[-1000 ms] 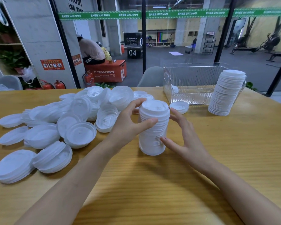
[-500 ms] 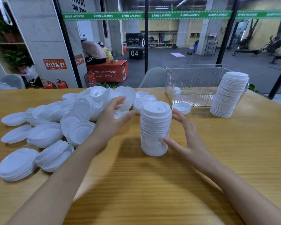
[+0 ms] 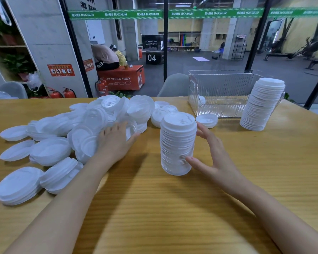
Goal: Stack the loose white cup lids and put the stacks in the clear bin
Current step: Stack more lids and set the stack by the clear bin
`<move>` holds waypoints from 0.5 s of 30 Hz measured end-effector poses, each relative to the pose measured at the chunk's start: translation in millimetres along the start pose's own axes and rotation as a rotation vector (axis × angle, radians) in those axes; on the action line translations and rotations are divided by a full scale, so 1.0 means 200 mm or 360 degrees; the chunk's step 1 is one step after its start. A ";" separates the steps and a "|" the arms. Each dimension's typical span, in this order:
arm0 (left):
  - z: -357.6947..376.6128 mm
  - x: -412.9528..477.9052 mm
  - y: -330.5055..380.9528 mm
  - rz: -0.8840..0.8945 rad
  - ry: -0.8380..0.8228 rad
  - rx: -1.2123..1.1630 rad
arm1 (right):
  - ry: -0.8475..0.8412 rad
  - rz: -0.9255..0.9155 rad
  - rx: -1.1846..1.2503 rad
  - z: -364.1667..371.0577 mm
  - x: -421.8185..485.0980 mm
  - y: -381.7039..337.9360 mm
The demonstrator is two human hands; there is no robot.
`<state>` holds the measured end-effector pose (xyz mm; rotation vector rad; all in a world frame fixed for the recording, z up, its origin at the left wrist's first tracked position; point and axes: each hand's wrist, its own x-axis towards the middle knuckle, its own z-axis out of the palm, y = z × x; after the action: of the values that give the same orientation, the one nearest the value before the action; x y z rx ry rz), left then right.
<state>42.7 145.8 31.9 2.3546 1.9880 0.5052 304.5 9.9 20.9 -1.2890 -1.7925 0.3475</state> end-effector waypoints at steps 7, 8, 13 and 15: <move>-0.04 -0.02 0.03 -0.0044 0.0083 -0.0091 | 0.0000 -0.0017 -0.0015 0.00 0.00 0.01; -0.06 -0.03 0.03 -0.0043 0.0114 -0.0167 | -0.0003 -0.0019 -0.0015 0.00 0.00 0.01; -0.17 -0.08 0.10 0.0090 0.0248 -0.0956 | -0.0001 -0.0027 -0.0013 0.00 0.00 0.01; -0.21 -0.10 0.13 0.0159 0.0354 -0.1160 | -0.0003 -0.0024 -0.0014 0.00 0.00 0.00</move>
<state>53.6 112.8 72.5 1.9823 1.3895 1.2818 304.1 11.0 20.7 -1.2806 -1.8064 0.3329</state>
